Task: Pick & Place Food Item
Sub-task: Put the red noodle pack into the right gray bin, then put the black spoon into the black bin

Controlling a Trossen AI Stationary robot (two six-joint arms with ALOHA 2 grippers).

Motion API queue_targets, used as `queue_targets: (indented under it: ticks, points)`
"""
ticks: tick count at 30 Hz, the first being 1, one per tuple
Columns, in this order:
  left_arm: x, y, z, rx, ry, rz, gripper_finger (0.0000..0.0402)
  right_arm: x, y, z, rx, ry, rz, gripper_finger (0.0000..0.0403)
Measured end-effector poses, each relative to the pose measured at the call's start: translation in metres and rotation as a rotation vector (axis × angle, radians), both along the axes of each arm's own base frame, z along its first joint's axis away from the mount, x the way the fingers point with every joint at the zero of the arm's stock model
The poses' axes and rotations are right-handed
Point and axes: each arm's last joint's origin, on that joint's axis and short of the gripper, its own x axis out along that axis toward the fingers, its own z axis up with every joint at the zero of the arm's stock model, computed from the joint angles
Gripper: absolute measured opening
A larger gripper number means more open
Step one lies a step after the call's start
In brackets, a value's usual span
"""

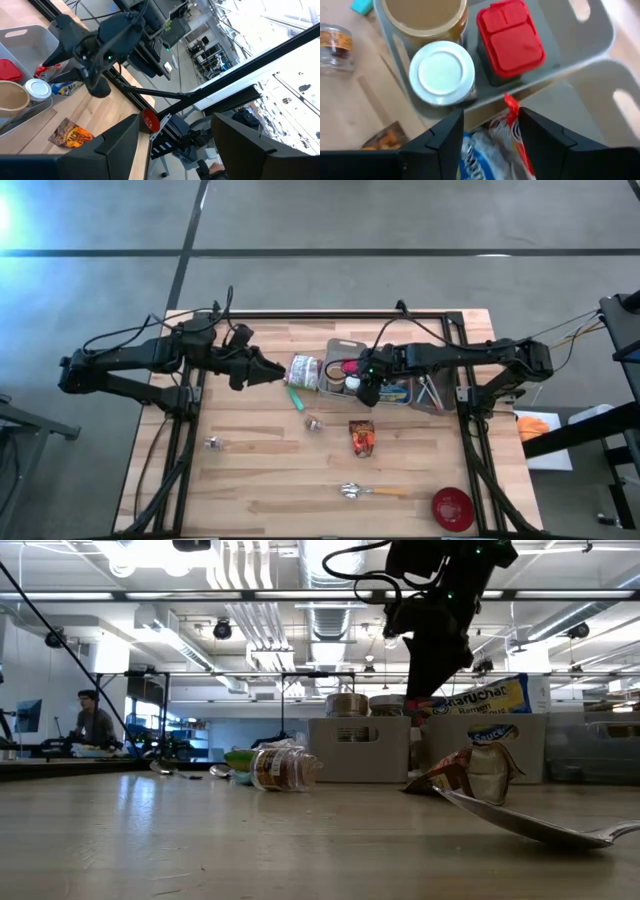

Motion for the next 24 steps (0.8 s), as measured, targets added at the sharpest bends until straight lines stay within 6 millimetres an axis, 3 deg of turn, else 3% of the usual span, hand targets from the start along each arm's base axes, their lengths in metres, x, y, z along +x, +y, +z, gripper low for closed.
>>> queue_targets:
  ticks: [12,24]
  points:
    - [0.0,0.0,0.0,0.0,0.0,0.0,0.0251,-0.005,-0.011,0.018,0.13,-0.002,-0.123,0.0187]
    - [0.0,0.0,-0.001,-0.002,0.014,0.0,0.0252,0.003,-0.013,0.048,0.081,-0.09,-0.115,0.0187]
